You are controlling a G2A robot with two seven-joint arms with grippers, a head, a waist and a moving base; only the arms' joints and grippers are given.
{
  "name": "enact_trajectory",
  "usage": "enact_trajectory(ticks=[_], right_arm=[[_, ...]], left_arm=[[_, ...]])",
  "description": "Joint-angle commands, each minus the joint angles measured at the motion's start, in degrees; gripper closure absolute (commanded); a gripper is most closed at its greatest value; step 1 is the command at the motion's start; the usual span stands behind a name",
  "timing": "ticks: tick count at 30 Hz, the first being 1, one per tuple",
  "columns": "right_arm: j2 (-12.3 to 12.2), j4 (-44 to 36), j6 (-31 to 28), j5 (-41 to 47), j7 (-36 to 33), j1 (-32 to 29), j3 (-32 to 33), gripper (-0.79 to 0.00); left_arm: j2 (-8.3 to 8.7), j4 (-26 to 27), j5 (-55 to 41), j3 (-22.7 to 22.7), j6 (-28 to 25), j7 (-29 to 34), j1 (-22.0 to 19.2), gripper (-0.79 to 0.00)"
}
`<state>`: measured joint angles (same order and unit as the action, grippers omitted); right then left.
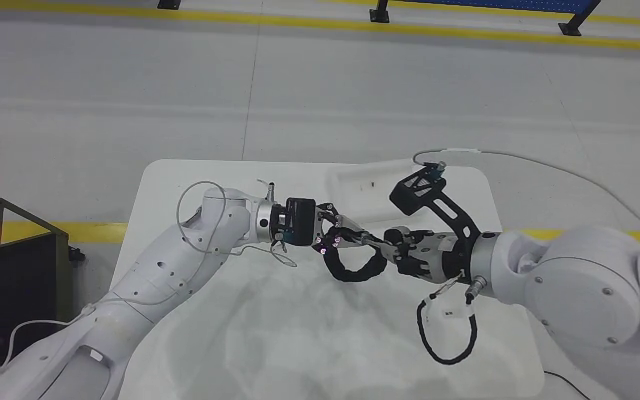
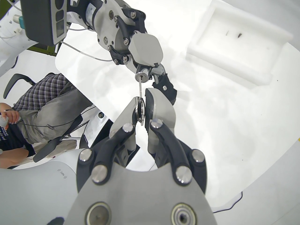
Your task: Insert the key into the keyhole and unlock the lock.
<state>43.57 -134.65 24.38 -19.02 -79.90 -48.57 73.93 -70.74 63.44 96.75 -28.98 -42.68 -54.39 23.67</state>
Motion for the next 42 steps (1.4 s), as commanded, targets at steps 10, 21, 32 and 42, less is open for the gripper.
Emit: enact_trajectory(ticks=[10, 21, 32, 42], right_arm=[[-1.7, 0.0, -0.14, -0.56, -0.15, 1.09, -1.89, 0.0], [-3.21, 0.1, 0.87, 1.64, 0.87, 2.62, -3.57, 0.0], [-4.42, 0.69, 1.62, 3.09, 1.62, 5.08, -6.31, 0.0], [-5.51, 1.57, 2.38, 3.02, 2.37, 7.86, -9.19, 0.0]], left_arm=[[-0.27, 0.19, 1.15, -0.82, -0.96, -0.34, 0.5, 0.0], [-0.56, 0.08, 2.32, -1.5, -1.48, -0.39, 0.75, 0.0], [-0.81, 0.06, 3.12, -2.21, -1.76, -0.43, 0.98, 0.0], [-0.98, 0.05, 3.75, -2.82, -2.05, -0.54, 1.13, 0.0]])
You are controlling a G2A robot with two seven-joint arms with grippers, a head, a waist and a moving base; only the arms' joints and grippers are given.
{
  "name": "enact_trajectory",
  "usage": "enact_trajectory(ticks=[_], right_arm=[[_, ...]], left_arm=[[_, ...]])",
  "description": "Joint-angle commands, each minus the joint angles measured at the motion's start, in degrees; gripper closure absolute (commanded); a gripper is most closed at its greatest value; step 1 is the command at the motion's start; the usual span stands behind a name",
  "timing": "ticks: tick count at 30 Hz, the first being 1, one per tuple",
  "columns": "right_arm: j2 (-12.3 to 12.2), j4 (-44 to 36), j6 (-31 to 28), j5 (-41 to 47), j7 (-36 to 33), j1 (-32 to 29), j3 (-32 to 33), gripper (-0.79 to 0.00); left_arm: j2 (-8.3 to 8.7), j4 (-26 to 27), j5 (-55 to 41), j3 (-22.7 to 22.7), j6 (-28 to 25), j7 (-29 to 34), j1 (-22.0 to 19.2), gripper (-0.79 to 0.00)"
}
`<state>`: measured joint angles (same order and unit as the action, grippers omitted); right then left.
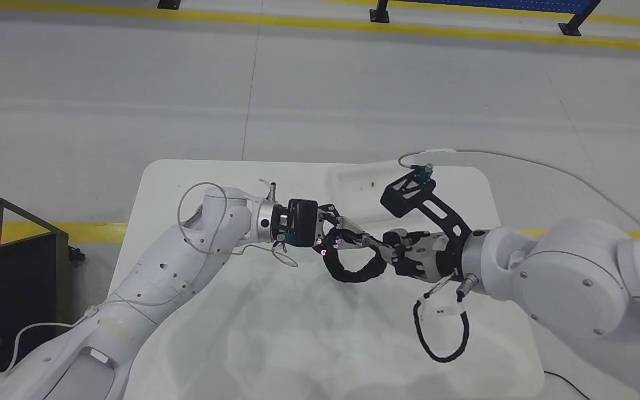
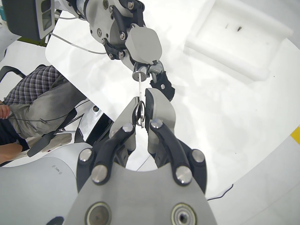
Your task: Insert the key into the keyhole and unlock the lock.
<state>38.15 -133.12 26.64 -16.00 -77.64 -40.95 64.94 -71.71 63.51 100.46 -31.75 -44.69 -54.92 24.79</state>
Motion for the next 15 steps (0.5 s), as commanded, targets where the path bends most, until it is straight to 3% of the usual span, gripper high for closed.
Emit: enact_trajectory(ticks=[1, 15], right_arm=[[-0.2, 0.12, 0.23, 0.2, 0.22, 0.46, -0.48, 0.0], [-2.75, 2.13, -3.82, 6.22, -3.83, 6.22, -3.41, 0.0]], left_arm=[[-0.02, -0.05, 0.07, -0.13, -0.05, -0.01, 0.03, 0.0], [0.31, 0.56, 3.62, -0.78, 0.07, -0.05, 0.11, 0.0]])
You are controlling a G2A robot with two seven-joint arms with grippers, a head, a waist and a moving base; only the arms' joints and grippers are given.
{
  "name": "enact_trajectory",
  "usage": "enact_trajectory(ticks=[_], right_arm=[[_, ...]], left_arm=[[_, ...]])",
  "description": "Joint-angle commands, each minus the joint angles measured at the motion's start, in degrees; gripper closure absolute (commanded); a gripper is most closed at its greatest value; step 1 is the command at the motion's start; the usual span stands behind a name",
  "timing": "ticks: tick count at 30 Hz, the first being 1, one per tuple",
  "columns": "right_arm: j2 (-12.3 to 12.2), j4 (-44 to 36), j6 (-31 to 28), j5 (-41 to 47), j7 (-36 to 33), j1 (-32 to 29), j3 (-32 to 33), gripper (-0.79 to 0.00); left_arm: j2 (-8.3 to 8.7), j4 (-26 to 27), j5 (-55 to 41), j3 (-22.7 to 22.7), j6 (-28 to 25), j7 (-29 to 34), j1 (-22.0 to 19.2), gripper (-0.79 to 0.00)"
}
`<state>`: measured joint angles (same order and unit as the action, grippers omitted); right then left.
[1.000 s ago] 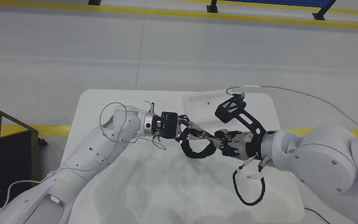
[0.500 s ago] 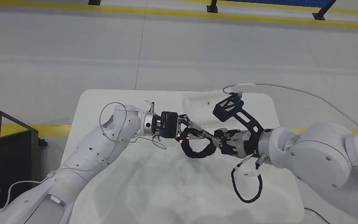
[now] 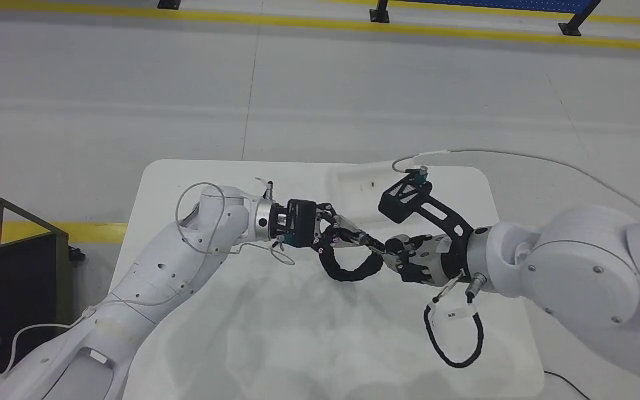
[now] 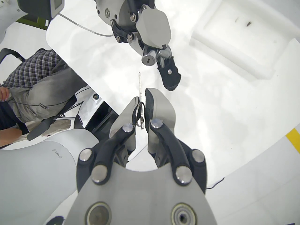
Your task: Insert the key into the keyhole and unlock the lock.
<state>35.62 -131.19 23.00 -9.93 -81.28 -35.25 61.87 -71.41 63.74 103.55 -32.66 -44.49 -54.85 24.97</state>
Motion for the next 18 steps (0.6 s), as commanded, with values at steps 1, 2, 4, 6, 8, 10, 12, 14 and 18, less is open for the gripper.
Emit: enact_trajectory(ticks=[1, 2, 4, 6, 8, 10, 12, 14, 18], right_arm=[[-0.48, 0.4, -0.33, 0.48, -0.34, 1.12, -0.8, 0.0], [-0.73, 0.69, -0.53, 0.68, -0.54, 1.75, -1.36, 0.0], [-1.2, 1.25, -0.76, 1.2, -0.77, 3.0, -2.67, 0.0], [-1.65, 1.74, -1.09, 1.77, -1.1, 4.34, -4.19, 0.0], [-2.07, 2.13, -1.19, 2.37, -1.2, 5.65, -5.87, 0.0], [-2.48, 2.35, -1.16, 2.98, -1.17, 6.98, -7.61, 0.0], [-2.85, 2.54, -0.88, 3.62, -0.9, 8.37, -9.32, 0.0], [-3.16, 2.66, -0.43, 4.18, -0.44, 9.82, -10.97, 0.0], [-3.63, 2.81, 0.7, 5.46, 0.69, 12.58, -14.2, 0.0]], left_arm=[[0.04, 0.52, 0.98, 0.19, -0.15, -0.22, -0.12, 0.0], [0.05, 0.82, 1.44, 0.28, -0.16, -0.45, -0.17, 0.0], [0.09, 1.21, 2.44, 0.45, -0.17, -0.67, -0.31, 0.0], [0.11, 1.46, 3.07, 0.58, -0.24, -0.77, -0.36, 0.0], [0.1, 1.63, 3.44, 0.63, -0.25, -0.76, -0.39, 0.0], [0.08, 1.9, 3.94, 0.71, -0.22, -0.61, -0.49, 0.0], [0.07, 2.05, 4.2, 0.75, -0.22, -0.53, -0.49, 0.0], [0.04, 2.23, 4.33, 0.77, -0.23, -0.45, -0.49, 0.0], [0.01, 2.35, 4.6, 0.79, -0.3, -0.52, -0.48, 0.0]])
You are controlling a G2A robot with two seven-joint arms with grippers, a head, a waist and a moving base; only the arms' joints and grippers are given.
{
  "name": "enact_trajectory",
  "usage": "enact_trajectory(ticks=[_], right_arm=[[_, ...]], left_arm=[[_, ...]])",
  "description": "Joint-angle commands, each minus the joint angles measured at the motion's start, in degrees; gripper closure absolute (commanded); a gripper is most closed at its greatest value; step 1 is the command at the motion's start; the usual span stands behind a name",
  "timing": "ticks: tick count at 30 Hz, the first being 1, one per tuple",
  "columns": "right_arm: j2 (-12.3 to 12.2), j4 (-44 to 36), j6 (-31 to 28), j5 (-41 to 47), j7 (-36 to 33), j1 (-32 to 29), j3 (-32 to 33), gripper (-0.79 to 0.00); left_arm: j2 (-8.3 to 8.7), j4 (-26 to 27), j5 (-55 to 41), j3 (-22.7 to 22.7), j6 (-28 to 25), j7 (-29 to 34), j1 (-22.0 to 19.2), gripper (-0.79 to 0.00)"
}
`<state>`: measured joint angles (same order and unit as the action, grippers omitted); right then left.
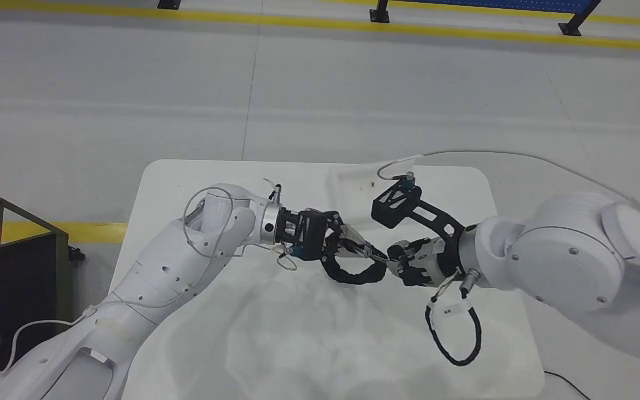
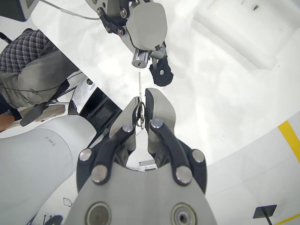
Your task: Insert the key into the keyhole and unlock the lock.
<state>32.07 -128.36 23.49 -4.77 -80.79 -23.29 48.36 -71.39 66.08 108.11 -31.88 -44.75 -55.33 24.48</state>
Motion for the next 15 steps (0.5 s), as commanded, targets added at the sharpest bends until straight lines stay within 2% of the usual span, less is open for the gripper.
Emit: enact_trajectory(ticks=[1, 15], right_arm=[[-0.17, 0.01, 0.48, 0.63, 0.46, 1.31, -1.43, 0.0], [-1.3, 0.33, 3.64, 4.72, 3.63, 9.82, -10.22, 0.0]], left_arm=[[-0.02, 0.03, 0.1, 0.02, -0.08, -0.08, 0.01, 0.0], [-0.13, 0.08, 0.42, -0.04, -0.35, -0.23, 0.01, 0.0]])
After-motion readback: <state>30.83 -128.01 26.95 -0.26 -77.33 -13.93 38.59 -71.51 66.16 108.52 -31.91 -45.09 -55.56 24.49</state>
